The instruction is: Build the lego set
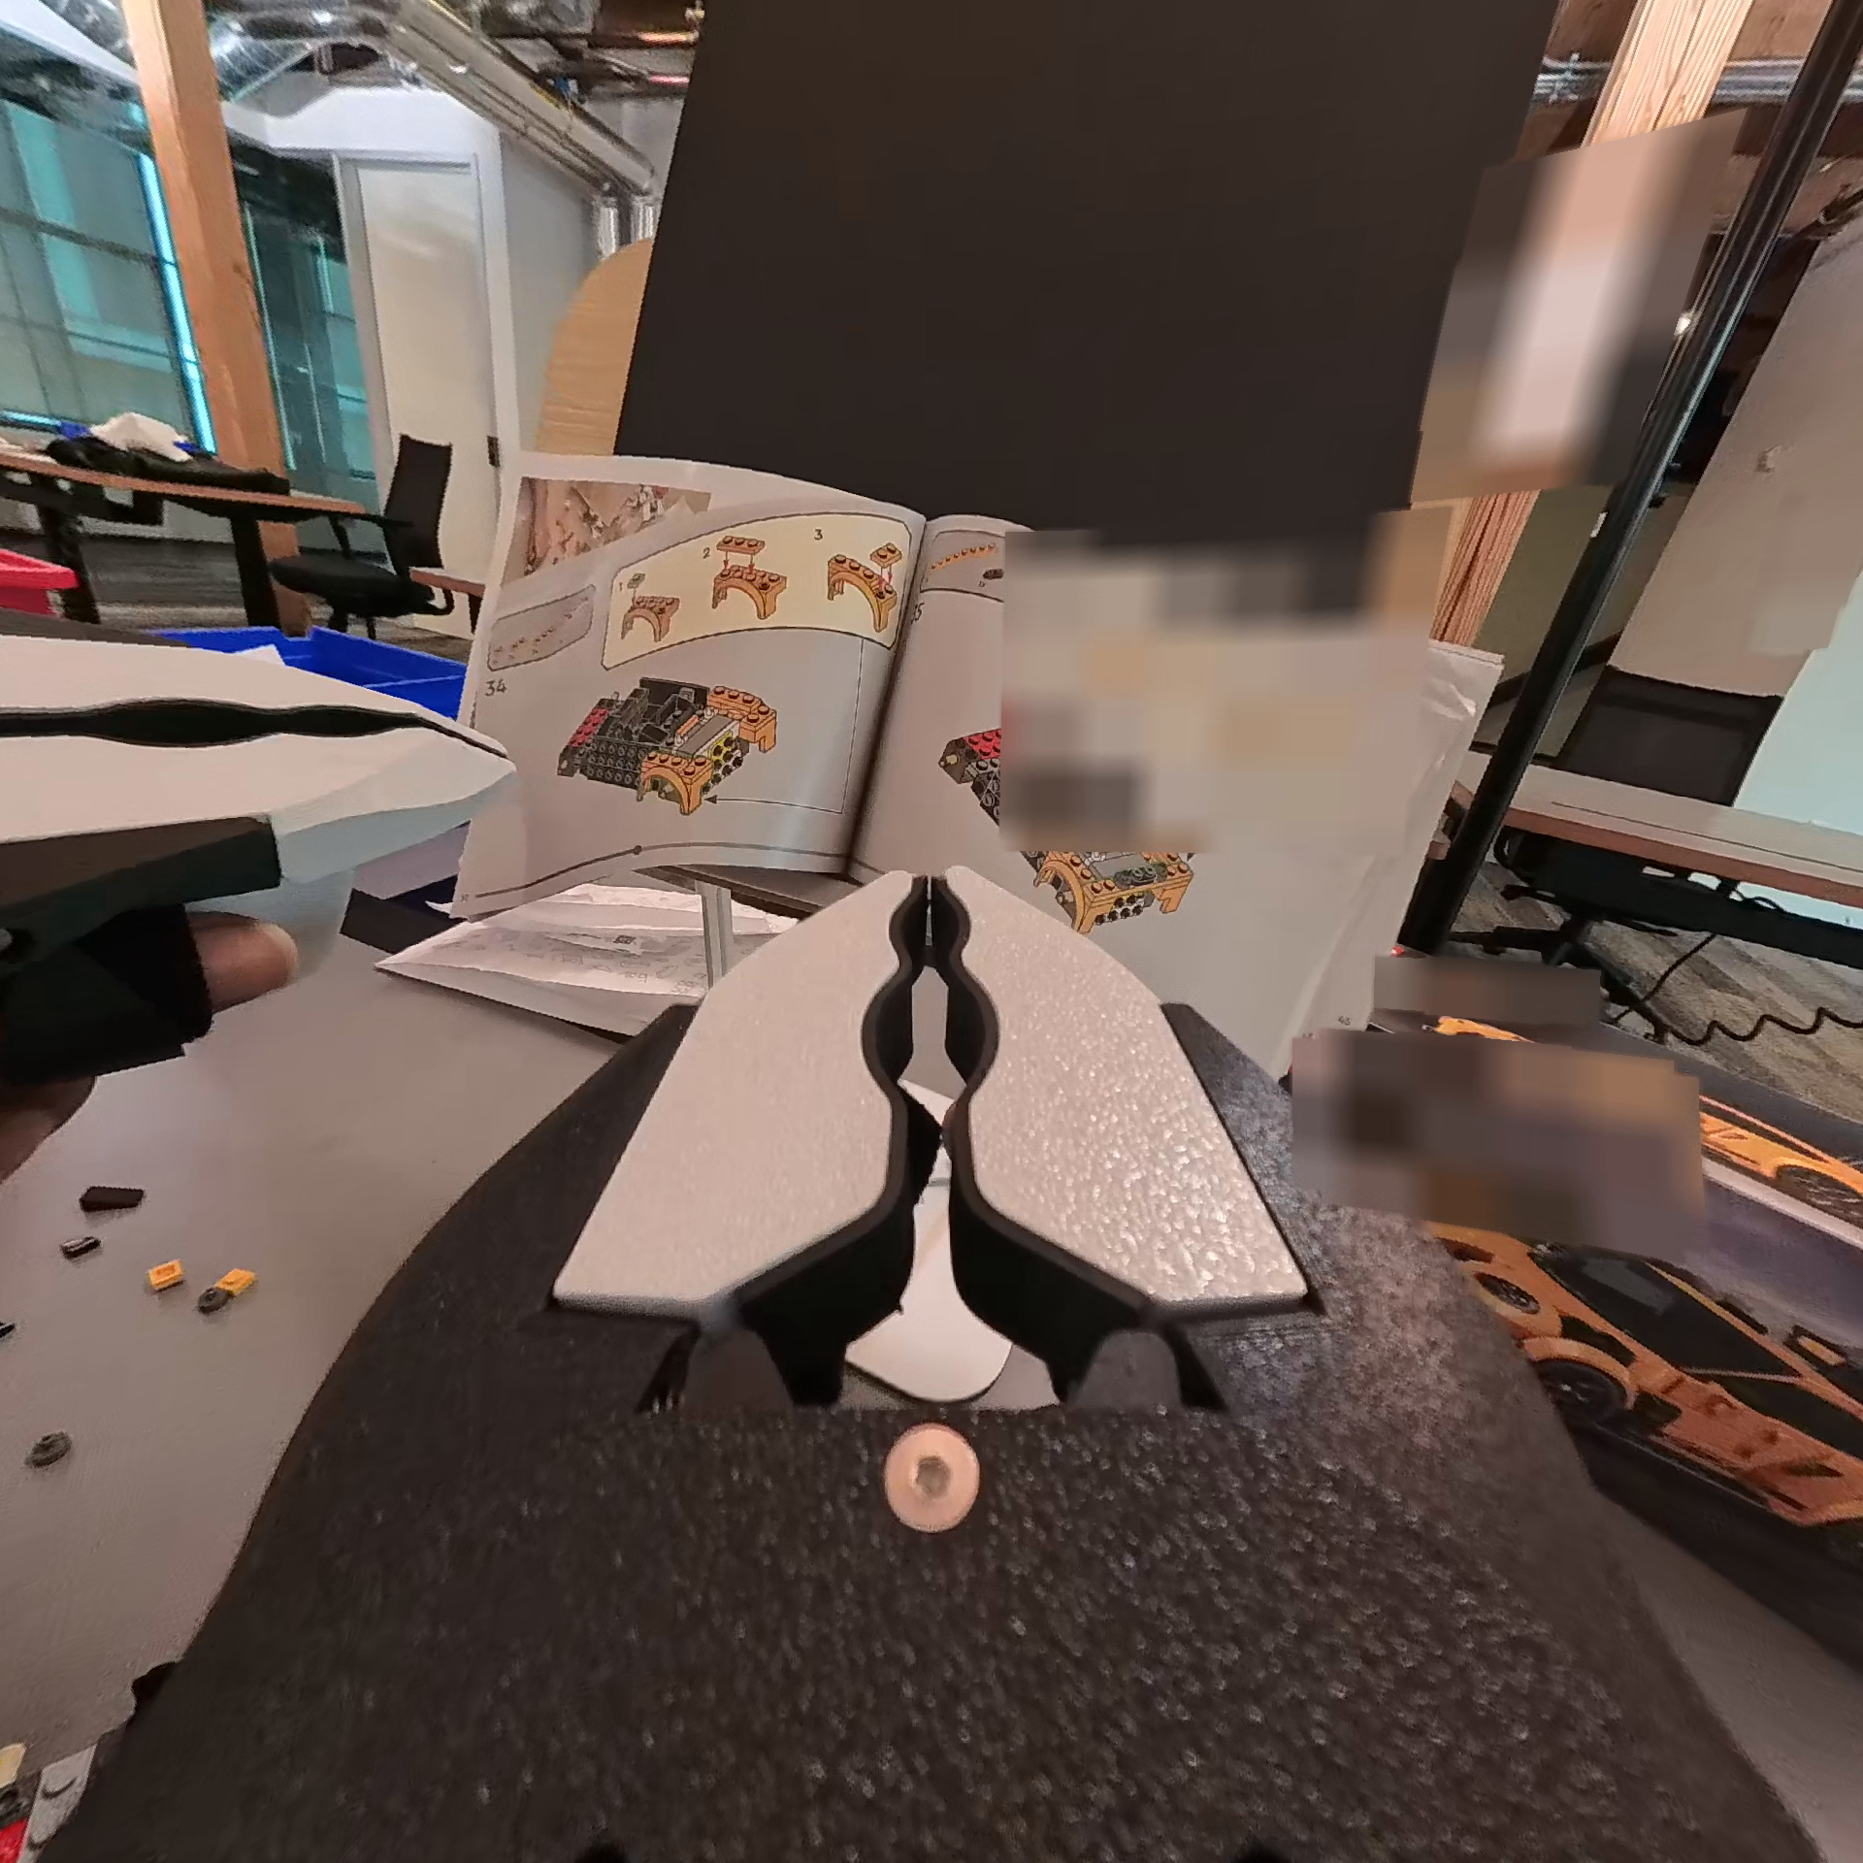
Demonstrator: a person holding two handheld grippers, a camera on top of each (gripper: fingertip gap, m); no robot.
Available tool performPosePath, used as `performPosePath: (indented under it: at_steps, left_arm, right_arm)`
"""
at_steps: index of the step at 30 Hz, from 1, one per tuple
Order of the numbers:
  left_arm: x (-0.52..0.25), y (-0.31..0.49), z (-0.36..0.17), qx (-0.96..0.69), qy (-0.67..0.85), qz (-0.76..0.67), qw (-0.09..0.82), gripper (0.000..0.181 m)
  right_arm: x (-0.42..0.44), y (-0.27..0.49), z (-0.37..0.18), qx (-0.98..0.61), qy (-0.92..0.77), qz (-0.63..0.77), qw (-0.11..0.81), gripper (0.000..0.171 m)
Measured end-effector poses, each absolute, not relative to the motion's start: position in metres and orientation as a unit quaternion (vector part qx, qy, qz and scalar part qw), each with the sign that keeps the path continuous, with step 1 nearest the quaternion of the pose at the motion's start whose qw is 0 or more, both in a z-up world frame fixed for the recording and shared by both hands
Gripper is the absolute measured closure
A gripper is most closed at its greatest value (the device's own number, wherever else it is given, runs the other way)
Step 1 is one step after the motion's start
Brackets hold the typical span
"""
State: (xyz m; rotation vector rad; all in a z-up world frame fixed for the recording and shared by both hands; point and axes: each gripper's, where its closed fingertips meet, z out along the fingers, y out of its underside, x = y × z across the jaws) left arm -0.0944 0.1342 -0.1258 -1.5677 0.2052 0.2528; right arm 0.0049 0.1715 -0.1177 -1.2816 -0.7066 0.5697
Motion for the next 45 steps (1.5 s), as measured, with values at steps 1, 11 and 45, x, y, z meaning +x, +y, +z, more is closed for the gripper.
performPosePath:
  at_steps: [1,11,45]
  left_arm:
    - [-0.094,0.134,-0.126,-0.703,0.092,0.113,0.696,0.181]
    - [-0.099,0.136,-0.131,-0.708,0.088,0.120,0.690,0.181]
    - [-0.136,0.147,-0.165,-0.743,0.056,0.124,0.656,0.181]
  right_arm:
    - [0.005,0.172,-0.119,-0.578,-0.318,0.257,0.706,0.171]
    - [0.000,0.171,-0.127,-0.583,-0.330,0.260,0.695,0.171]
    - [-0.132,0.184,-0.172,-0.591,-0.412,0.320,0.616,0.153]
